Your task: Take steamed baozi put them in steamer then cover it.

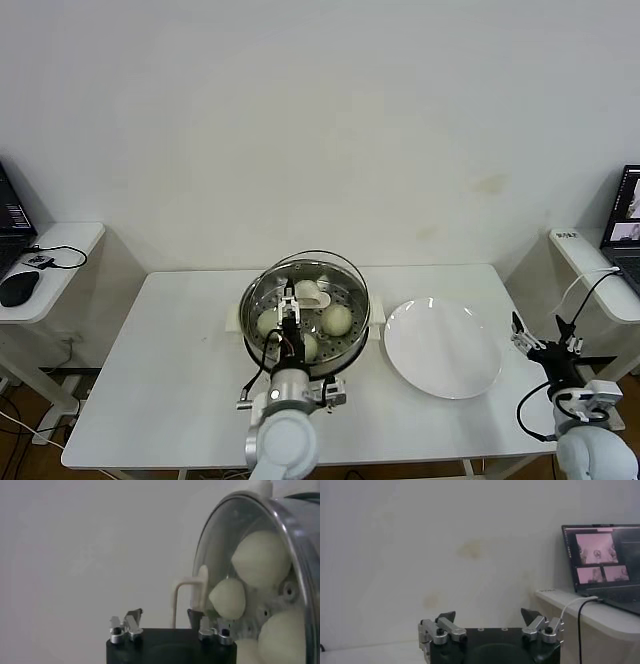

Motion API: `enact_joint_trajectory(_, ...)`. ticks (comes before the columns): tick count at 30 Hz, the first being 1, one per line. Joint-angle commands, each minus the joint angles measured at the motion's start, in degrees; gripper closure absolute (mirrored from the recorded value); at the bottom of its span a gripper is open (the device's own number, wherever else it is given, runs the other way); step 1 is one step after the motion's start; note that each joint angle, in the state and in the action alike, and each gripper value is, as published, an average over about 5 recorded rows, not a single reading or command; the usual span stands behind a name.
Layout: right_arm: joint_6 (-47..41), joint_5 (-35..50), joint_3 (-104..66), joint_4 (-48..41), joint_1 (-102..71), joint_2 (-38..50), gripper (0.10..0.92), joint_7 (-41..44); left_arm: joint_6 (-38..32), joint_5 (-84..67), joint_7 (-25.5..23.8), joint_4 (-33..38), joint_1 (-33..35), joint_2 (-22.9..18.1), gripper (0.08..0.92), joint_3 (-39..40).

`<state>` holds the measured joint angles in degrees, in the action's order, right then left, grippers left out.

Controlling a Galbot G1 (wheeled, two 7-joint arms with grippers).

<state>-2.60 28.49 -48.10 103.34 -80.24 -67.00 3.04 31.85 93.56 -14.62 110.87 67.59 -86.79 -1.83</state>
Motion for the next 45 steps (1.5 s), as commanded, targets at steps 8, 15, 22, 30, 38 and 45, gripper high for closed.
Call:
enact_joint_trajectory(8, -0.38, -0.06, 0.23, 1.44, -0.39, -0.17, 0.203, -0.03, -0.11, -2.61, -0.36, 13.78, 5.68, 4.02, 0.177, -2.19)
enact_joint_trajectory(15, -2.21, 0.69, 1.13, 5.53, -2.67, -0.64, 0.203, 0.14, -0.97, -10.90, 0.42, 21.92, 6.95, 6.41, 0.177, -6.71)
enact_joint_trajectory(22, -5.05, -1.34, 4.99, 9.80, -6.05, -1.66, 0.203, -1.24, -9.47, -46.94, 9.71, 22.51, 8.83, 9.63, 0.177, -26.11)
enact_joint_trajectory(30, -2.73, -3.87, 5.73, 10.46, -9.03, -4.52, 0.203, -1.73, -29.17, -79.96, 22.68, 14.77, 17.50, 12.00, 0.177, -37.56)
enact_joint_trajectory(38, -5.07, -9.54, 5.31, 12.07, -12.41, -9.18, 0.203, -3.29, -34.93, -91.65, 24.21, 8.53, 25.64, 11.94, 0.177, -40.59)
enact_joint_trajectory(45, -5.31, -8.48, 6.20, 12.35, -12.88, -9.46, 0.203, -4.32, -28.79, -94.69, 22.51, 7.18, 27.18, 11.58, 0.177, -40.08)
